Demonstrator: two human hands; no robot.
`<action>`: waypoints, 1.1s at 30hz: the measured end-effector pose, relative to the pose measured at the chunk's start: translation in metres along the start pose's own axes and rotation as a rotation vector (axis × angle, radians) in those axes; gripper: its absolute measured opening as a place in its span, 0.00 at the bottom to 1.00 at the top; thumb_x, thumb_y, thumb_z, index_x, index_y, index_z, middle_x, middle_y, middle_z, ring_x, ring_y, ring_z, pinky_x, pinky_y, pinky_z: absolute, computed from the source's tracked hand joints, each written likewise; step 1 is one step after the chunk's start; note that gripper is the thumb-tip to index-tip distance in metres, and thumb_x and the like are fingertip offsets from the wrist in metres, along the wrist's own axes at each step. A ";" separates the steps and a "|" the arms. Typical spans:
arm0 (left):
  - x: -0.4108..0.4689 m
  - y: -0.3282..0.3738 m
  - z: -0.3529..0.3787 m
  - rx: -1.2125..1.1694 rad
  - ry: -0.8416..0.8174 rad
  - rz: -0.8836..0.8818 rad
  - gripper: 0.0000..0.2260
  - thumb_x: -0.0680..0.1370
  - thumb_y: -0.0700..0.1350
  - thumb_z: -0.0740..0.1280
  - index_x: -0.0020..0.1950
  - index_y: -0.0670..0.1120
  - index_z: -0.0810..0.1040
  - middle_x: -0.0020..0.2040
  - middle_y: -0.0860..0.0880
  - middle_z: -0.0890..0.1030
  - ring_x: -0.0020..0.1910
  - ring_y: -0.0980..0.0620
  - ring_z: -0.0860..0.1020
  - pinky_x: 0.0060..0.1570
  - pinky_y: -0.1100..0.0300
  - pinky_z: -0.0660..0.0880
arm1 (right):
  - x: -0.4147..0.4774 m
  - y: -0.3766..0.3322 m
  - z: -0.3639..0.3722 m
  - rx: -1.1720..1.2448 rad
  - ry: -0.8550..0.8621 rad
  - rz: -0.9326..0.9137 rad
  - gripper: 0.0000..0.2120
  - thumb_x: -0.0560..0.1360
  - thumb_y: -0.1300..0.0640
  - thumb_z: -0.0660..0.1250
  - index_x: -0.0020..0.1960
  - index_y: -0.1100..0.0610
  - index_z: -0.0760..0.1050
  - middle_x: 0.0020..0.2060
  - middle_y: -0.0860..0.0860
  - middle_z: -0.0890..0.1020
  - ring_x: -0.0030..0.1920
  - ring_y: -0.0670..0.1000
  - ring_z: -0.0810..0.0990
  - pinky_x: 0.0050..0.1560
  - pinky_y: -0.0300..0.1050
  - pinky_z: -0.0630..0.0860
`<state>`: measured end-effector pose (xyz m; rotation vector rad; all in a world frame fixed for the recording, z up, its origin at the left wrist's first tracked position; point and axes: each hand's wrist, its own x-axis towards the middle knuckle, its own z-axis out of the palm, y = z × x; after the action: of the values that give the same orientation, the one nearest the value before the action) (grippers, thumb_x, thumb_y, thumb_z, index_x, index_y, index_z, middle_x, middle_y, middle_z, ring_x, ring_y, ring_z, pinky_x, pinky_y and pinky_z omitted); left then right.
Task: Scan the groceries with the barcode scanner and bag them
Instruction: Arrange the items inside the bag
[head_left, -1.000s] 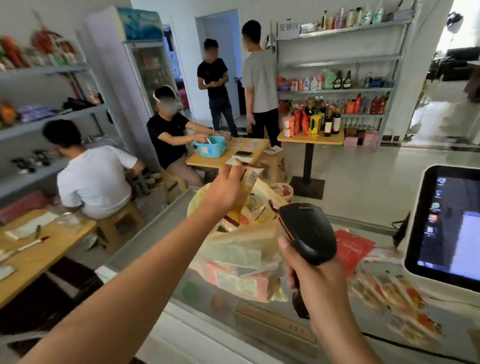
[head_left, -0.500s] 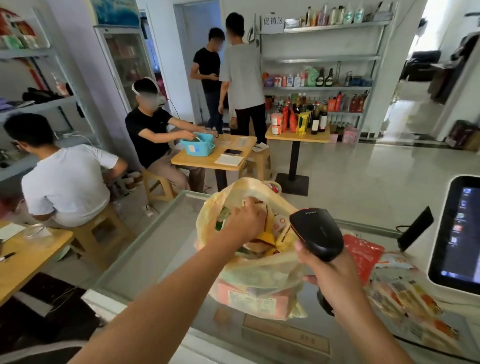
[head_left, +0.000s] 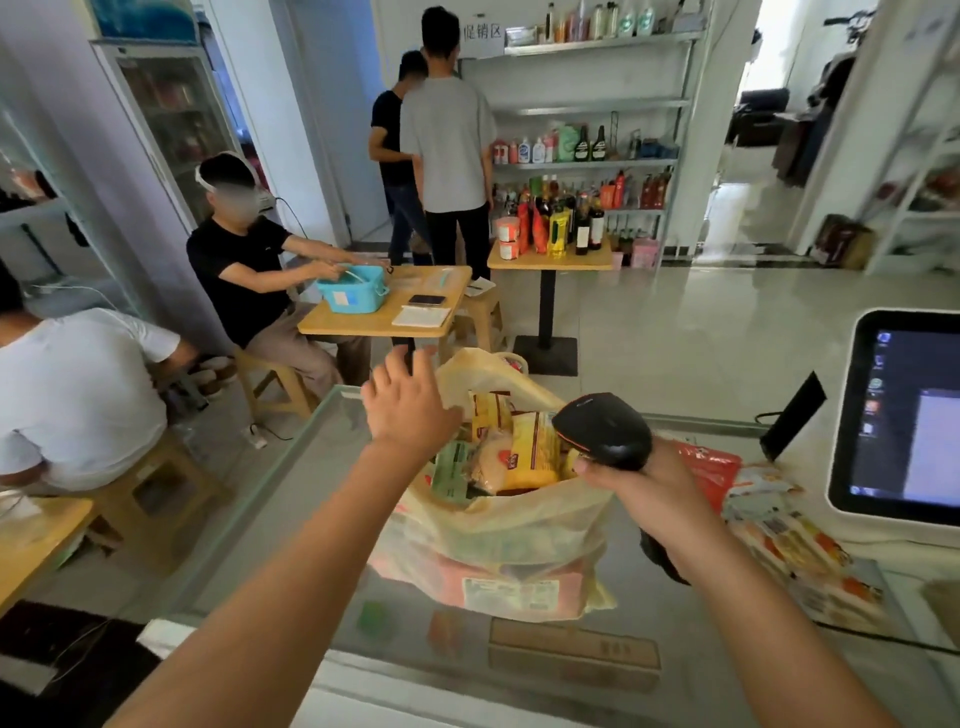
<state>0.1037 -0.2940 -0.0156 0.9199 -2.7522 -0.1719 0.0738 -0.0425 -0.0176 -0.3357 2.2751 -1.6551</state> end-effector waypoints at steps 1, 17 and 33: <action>0.002 -0.010 0.001 0.020 -0.071 -0.094 0.38 0.75 0.60 0.70 0.78 0.51 0.55 0.76 0.43 0.61 0.75 0.40 0.62 0.71 0.43 0.62 | 0.001 0.001 0.002 -0.008 -0.023 0.041 0.13 0.68 0.53 0.77 0.47 0.43 0.75 0.45 0.44 0.81 0.45 0.42 0.76 0.39 0.40 0.70; 0.004 -0.017 -0.037 -0.606 0.160 0.304 0.07 0.81 0.42 0.66 0.53 0.52 0.81 0.49 0.56 0.81 0.49 0.56 0.79 0.49 0.58 0.76 | -0.016 -0.036 -0.015 0.090 0.261 -0.024 0.09 0.69 0.59 0.76 0.43 0.49 0.78 0.38 0.50 0.82 0.42 0.50 0.79 0.36 0.43 0.69; -0.088 0.186 0.003 -1.086 -0.484 0.823 0.05 0.80 0.43 0.69 0.50 0.47 0.85 0.44 0.49 0.85 0.46 0.51 0.83 0.51 0.52 0.79 | -0.072 0.005 -0.108 0.284 0.454 0.100 0.06 0.71 0.54 0.74 0.43 0.54 0.78 0.24 0.47 0.77 0.21 0.44 0.73 0.27 0.39 0.70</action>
<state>0.0638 -0.0932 -0.0006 -0.5744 -2.4855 -1.6271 0.0998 0.0800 0.0167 0.2399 2.2512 -2.1349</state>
